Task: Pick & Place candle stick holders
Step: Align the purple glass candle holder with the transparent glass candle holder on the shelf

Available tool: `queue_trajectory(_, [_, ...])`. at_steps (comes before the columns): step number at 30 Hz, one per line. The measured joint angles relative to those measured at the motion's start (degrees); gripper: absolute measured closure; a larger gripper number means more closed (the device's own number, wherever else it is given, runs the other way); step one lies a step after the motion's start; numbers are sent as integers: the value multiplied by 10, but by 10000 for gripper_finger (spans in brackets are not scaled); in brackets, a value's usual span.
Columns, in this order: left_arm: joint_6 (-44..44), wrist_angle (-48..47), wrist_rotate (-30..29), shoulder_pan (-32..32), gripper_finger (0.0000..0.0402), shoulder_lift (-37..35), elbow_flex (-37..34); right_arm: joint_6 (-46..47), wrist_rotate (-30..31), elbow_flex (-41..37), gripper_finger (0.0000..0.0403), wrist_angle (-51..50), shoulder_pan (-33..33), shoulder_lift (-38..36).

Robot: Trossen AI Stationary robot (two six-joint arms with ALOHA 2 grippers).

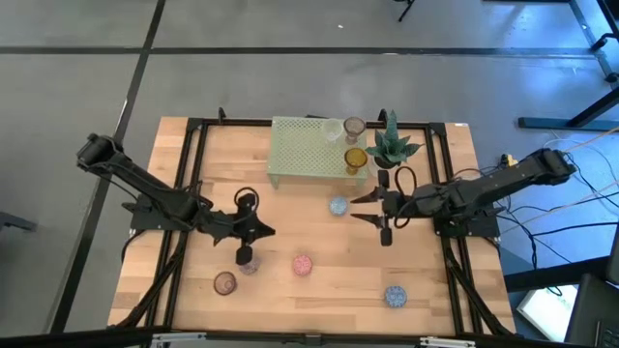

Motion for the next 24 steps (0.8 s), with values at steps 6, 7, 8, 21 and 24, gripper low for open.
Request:
queue_trajectory(6, [6, -1, 35, 10, 333, 21, 0, -9, 0, 0, 243, 31, -20, 21])
queue_trajectory(7, [9, 3, 34, 12, 324, 24, 0, -9, 0, 0, 243, 31, -22, 21])
queue_trajectory(8, [14, 10, 34, 14, 314, 27, 0, -9, 0, 0, 243, 33, -25, 21])
queue_trajectory(21, [99, -134, 54, 11, 275, -24, 103, -37, 0, 8, 243, 45, -44, 21])
queue_trajectory(24, [78, -246, 47, -3, 275, -47, 137, -37, 0, 12, 243, 45, -44, 21])
